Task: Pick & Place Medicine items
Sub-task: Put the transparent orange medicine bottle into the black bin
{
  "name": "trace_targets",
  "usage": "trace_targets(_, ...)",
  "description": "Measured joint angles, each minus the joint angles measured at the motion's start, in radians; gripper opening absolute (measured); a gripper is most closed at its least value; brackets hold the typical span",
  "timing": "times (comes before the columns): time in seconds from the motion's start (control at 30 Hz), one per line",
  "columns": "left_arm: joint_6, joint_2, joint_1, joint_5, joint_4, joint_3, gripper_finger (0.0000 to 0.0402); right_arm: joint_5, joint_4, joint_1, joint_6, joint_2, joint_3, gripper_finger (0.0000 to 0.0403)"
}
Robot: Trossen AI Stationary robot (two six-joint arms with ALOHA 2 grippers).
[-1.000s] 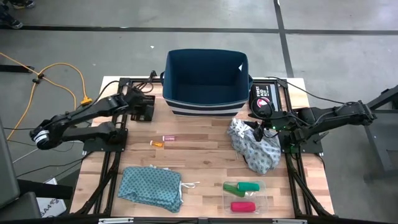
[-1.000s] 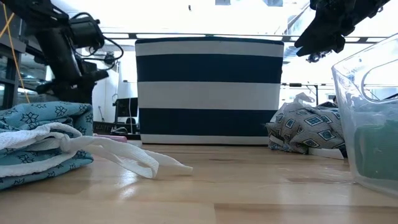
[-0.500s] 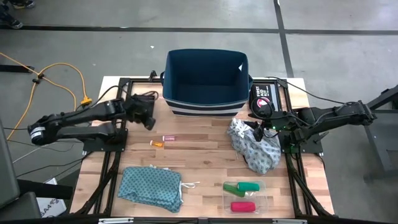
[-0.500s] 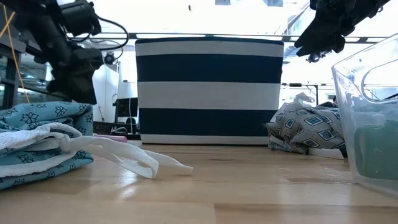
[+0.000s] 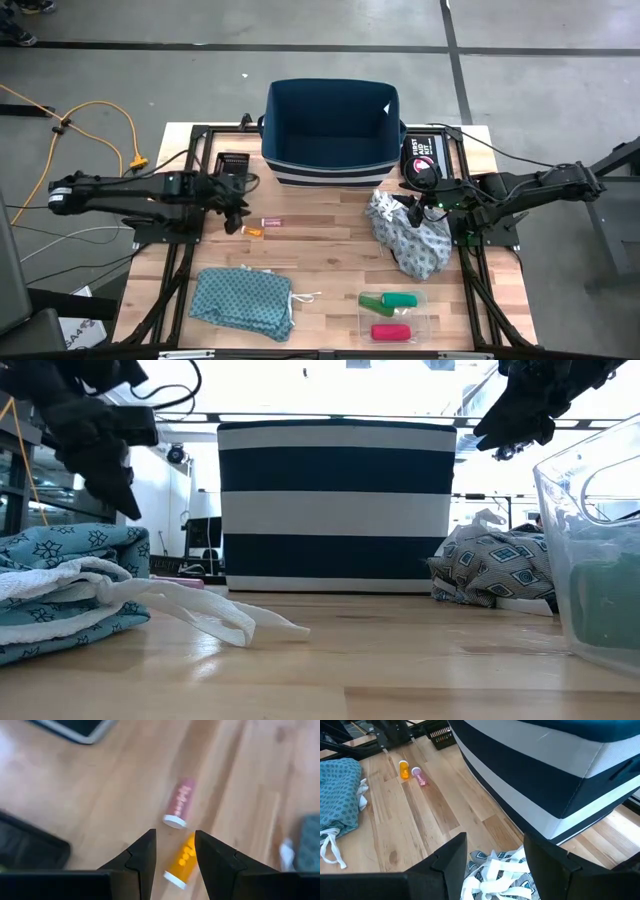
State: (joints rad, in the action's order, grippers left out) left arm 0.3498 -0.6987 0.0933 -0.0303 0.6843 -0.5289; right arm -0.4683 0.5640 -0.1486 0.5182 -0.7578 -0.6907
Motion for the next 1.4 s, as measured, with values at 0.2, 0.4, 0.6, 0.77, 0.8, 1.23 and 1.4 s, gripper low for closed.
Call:
trace_targets(0.2,0.001,-0.030,-0.111,0.000,0.000,0.000,0.0129,0.000,0.000,0.000,0.000,0.000,0.000,0.0184)
trace_targets(0.4,-0.008,-0.056,-0.170,-0.028,0.000,0.000,0.0129,0.000,0.000,0.000,0.000,0.000,0.000,0.0184)
trace_targets(0.6,0.006,-0.147,-0.201,-0.090,0.000,0.000,0.0129,0.000,0.000,0.000,0.000,0.000,0.000,0.0184)
trace_targets(0.77,0.009,-0.264,-0.211,-0.124,-0.011,0.000,0.0129,0.000,0.000,0.000,0.000,0.000,0.000,0.0184)
trace_targets(0.8,0.010,-0.285,-0.211,-0.124,-0.019,0.000,0.0129,0.000,0.000,0.000,0.000,0.000,0.000,0.0184)
trace_targets(1.23,-0.077,-0.373,-0.215,-0.063,-0.086,0.000,0.0129,0.000,0.000,0.000,0.000,0.000,0.000,0.0184)
trace_targets(1.4,-0.116,-0.371,-0.229,-0.031,-0.088,0.000,0.0129,0.000,-0.001,0.000,0.000,0.000,0.000,0.0184)
